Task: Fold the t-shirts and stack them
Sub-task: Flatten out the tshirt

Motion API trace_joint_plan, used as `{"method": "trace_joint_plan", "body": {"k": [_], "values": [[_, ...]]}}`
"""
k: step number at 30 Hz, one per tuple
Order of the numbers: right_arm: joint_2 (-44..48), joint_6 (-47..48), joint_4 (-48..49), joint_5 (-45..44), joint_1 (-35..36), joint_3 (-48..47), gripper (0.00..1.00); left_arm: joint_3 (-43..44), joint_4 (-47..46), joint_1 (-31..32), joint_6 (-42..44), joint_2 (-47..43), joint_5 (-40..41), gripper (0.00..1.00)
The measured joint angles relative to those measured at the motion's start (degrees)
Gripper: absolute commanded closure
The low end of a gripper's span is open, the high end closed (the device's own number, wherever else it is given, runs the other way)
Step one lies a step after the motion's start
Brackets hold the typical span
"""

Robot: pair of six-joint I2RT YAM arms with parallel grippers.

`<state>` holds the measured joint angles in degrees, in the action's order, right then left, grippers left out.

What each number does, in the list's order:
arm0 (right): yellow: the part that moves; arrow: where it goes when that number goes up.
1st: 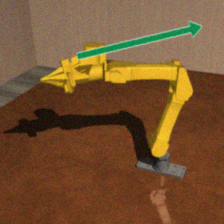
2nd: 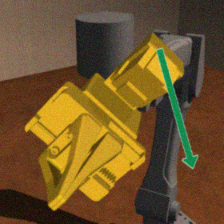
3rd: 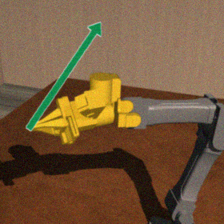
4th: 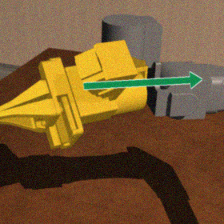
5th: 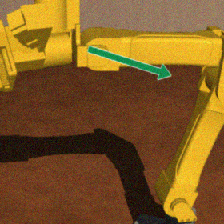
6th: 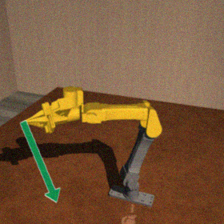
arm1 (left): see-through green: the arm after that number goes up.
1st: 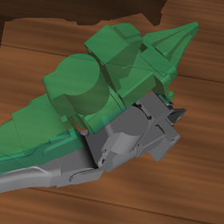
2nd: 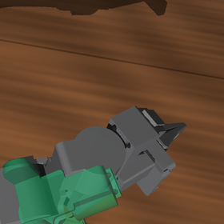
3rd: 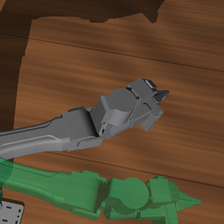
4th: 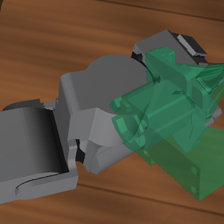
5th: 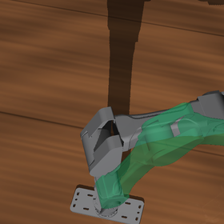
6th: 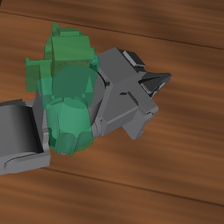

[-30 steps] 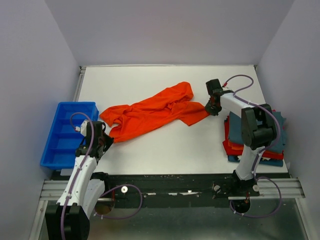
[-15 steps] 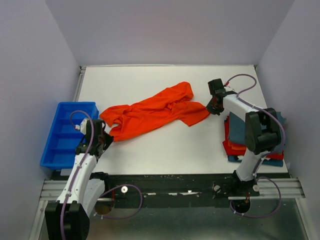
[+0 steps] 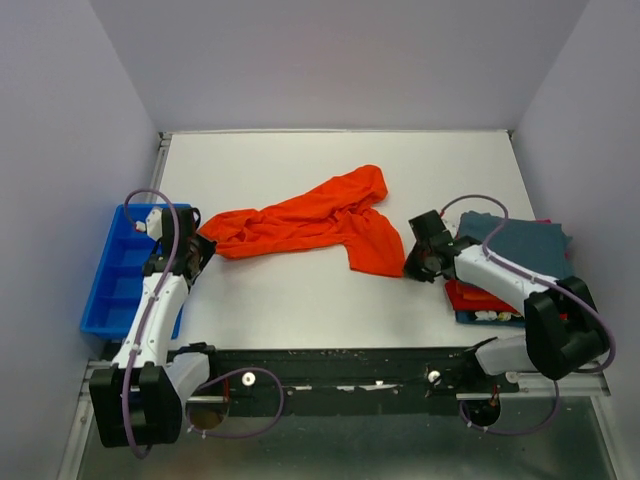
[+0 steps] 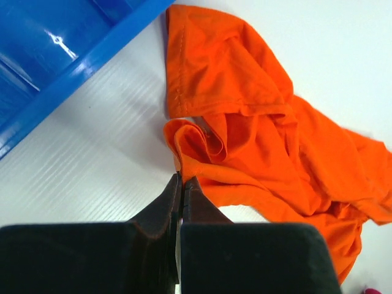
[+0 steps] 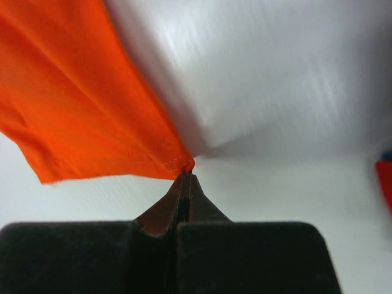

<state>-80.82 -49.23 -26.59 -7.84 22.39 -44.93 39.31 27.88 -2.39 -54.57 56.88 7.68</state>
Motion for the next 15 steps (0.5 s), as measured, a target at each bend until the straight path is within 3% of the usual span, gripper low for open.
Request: {"method": "trace_joint_plan", "body": {"k": [2, 5, 6, 15], "values": [[2.32, -1.20, -0.39, 0.90, 3.56, 3.52, 0.94, 1.03, -0.68, -0.46, 0.02, 1.73, 0.22, 1.00], [3.80, -2.34, -0.76, 1.75, 6.16, 4.98, 0.51, 1.14, -1.33, -0.61, -0.07, 3.28, 0.22, 1.00], [4.02, -2.64, -0.79, 1.53, 6.14, 4.98, 0.47, 1.07, -1.51, -0.61, -0.09, 3.48, 0.22, 1.00], [3.89, -2.23, 0.22, -0.44, 6.03, 4.98, 0.49, 0.92, -1.90, -0.61, 0.17, 2.19, 0.50, 1.00]]}}
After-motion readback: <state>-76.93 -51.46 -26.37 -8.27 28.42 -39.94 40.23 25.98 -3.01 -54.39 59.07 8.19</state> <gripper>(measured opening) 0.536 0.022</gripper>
